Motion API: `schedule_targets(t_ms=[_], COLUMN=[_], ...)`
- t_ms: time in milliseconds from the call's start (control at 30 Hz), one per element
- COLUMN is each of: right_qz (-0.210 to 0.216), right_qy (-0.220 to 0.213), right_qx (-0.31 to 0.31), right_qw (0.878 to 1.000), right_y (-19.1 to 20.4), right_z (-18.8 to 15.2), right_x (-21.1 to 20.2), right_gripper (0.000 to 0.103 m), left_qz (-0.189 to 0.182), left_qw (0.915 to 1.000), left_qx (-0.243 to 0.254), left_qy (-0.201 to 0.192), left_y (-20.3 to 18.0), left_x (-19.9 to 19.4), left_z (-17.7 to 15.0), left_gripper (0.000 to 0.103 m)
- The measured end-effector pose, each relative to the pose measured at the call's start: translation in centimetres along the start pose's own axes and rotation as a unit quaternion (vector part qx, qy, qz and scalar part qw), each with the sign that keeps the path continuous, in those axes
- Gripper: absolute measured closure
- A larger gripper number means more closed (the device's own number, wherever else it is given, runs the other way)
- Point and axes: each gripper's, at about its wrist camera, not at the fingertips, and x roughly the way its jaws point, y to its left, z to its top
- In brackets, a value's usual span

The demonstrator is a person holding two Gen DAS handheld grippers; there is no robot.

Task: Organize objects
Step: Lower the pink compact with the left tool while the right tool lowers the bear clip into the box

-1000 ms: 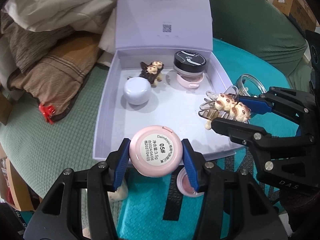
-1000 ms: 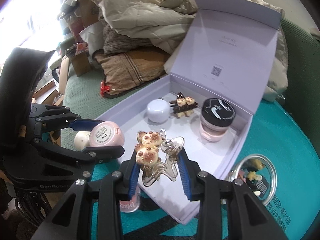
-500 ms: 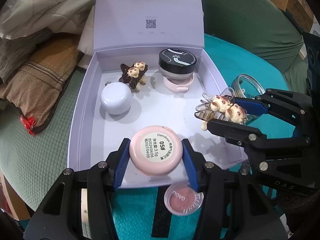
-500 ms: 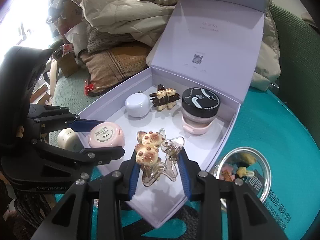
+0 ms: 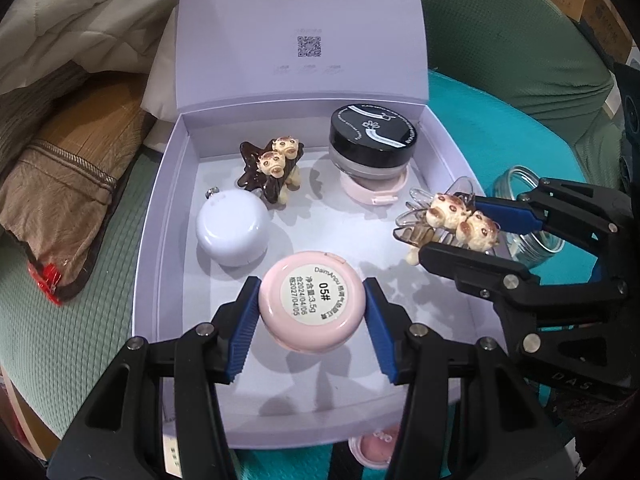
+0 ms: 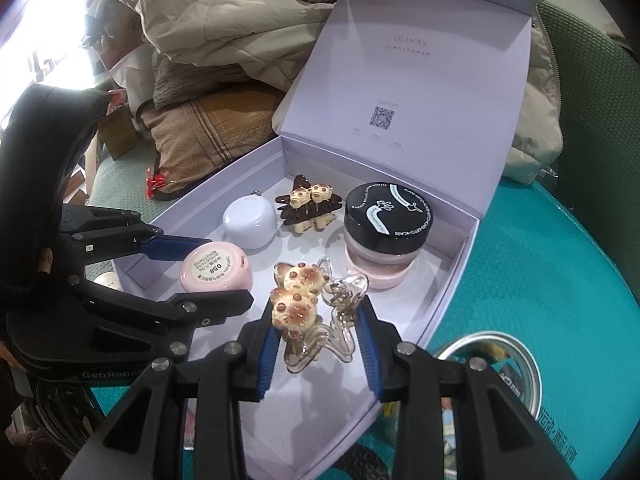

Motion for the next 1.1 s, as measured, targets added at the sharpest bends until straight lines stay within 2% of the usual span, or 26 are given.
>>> schedule_targets(t_ms=[367, 700, 1100], right_qz=[-0.011, -0.038, -0.039], right_qy=[0.012, 0.021, 0.042], right_qx=[0.006, 0.002, -0.024], right_qw=[1.0, 0.999, 0.998], right_y=[-0.6, -1.0, 0.3], right_z=[0.9, 1.6, 2.0], right_x=[2.0, 3.0, 3.8], right_gripper=[0.067, 0.067, 0.067], left_qz=[0.013, 0.016, 0.015], left_qw=[0.9999, 0.9998, 0.9992], left_qx=[0.008, 0.006, -0.009], left_qy=[0.001, 0.008, 0.037], left_y=[0.9, 1.8, 2.3], left_x=[1.7, 3.3, 5.0], left_z=[1.0, 1.8, 2.5], left_gripper=[0.054, 0.054, 0.054])
